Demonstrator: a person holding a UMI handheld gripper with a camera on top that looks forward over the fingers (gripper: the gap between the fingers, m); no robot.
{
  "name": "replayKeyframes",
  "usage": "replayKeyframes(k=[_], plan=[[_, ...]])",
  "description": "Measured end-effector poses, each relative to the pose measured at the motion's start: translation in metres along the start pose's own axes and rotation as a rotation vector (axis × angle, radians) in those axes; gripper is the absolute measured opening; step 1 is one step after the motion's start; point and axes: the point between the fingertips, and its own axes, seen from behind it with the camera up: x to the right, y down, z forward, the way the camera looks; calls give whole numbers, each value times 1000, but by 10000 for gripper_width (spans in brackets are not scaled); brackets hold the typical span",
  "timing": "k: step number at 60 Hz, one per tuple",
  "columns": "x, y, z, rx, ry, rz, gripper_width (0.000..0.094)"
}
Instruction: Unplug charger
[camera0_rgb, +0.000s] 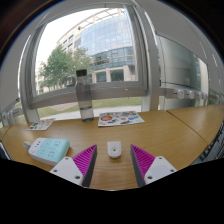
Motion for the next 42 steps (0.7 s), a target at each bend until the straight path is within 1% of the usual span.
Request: replayKeyframes(k=[5,11,17,28,42], plan=[[-4,-15,-30,38,18,8,712],[-18,-29,-70,68,7,23,731],[-34,-28,-106,67,-5,35,762],[-61,-22,-155,83,1,-5,766],[-94,-7,-190,64,-33,-45,765]])
